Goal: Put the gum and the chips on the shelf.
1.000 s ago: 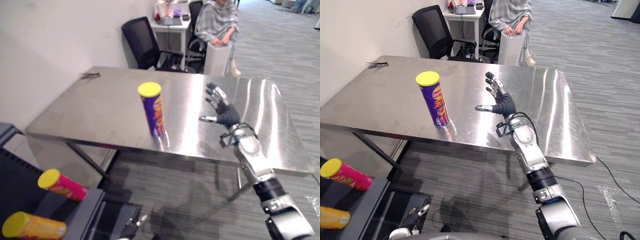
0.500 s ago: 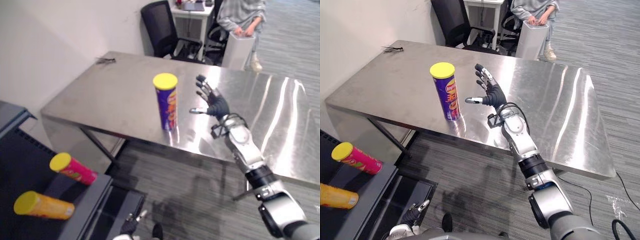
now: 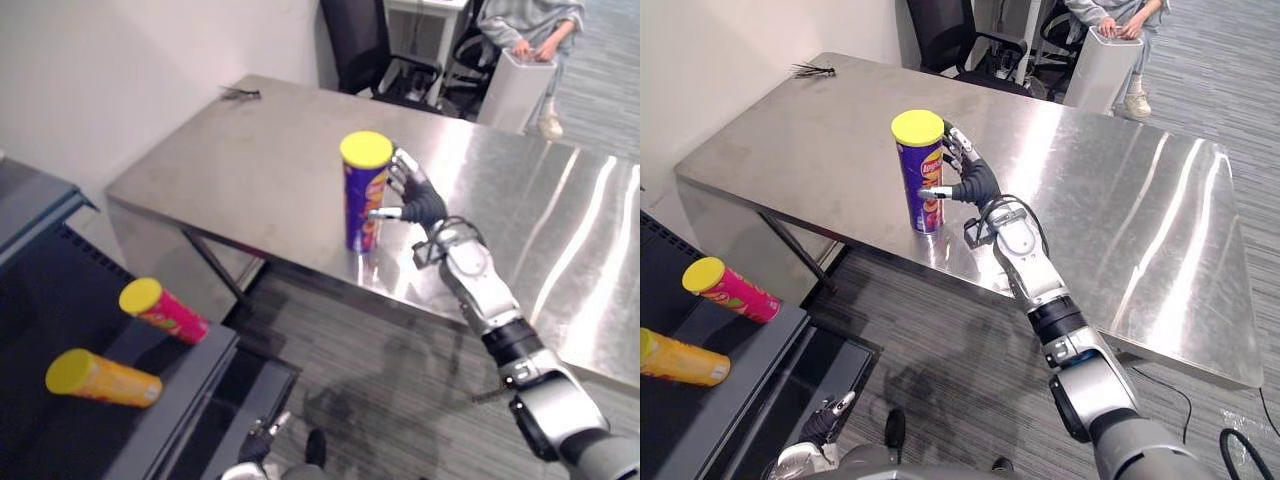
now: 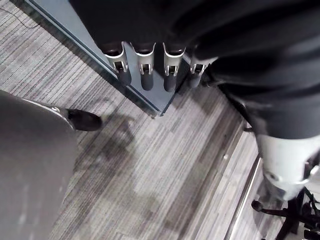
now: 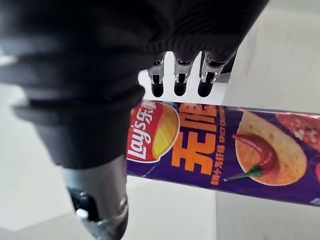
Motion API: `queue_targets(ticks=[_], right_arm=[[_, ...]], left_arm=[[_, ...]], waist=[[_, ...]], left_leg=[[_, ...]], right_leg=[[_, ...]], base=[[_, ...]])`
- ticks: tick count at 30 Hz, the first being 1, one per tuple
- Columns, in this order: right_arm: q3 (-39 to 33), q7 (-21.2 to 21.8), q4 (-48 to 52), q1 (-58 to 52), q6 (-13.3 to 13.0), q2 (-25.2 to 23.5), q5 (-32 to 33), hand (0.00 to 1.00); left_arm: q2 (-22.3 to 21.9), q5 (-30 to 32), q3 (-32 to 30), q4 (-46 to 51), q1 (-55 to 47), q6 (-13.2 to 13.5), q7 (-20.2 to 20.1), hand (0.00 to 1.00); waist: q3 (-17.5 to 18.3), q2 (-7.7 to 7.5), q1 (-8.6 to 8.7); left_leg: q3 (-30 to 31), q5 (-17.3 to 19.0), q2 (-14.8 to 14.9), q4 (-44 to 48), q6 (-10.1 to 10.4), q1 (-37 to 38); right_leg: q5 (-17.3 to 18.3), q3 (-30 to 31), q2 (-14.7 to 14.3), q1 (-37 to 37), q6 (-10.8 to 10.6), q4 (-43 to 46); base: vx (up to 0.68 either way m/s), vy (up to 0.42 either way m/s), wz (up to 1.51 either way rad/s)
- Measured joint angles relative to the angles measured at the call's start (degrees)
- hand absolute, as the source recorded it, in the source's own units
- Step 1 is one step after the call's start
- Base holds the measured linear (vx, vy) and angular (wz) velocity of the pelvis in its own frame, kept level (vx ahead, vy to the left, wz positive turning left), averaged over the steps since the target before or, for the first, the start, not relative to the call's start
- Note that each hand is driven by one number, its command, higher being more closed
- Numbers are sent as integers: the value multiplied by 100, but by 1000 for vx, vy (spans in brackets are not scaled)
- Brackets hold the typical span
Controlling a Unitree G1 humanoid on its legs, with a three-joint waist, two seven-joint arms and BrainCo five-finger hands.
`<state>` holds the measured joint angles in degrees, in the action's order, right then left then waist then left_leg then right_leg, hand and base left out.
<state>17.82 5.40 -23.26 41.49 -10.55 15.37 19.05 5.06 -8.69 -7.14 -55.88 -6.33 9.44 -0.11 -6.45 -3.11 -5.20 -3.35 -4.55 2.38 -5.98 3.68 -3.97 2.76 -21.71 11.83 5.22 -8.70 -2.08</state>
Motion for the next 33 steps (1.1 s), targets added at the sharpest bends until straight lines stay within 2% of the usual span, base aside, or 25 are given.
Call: queue_targets(ticks=[12,13,25,33], right_arm=[[58,-119,-476,277,65,-69,-43,0],[67,-114,-476,312,74,-66,-57,100],[329,-101,-489,742,157,35,-114,100],[278,-93,-517,642,160,-68,-94,100]], left_arm=[[11,-26,-9,102,33,-4,1,0],[7,-28,-7,114,40,-2,2,0],[-10,-177,4,115,105,-4,15,0],[-4,-178,2,120,107,-7,21,0]], waist=[[-83,-70,-63],[-88,-78,-94],[-80,-117,-271],[-77,-133,-276]], left_leg=[[263,-73,-58,1,-2,-189],[272,-87,-40,34,-7,-198],[397,-216,96,18,61,-353],[261,-236,118,0,61,-338]], right_leg=[[0,-261,4,-5,-1,-35],[-1,-261,-3,-10,0,-34],[0,-275,-157,-122,5,10],[3,-107,-151,-197,6,13]], base=[[-11,-3,12],[7,-11,5],[-35,-15,4],[-41,11,-10]])
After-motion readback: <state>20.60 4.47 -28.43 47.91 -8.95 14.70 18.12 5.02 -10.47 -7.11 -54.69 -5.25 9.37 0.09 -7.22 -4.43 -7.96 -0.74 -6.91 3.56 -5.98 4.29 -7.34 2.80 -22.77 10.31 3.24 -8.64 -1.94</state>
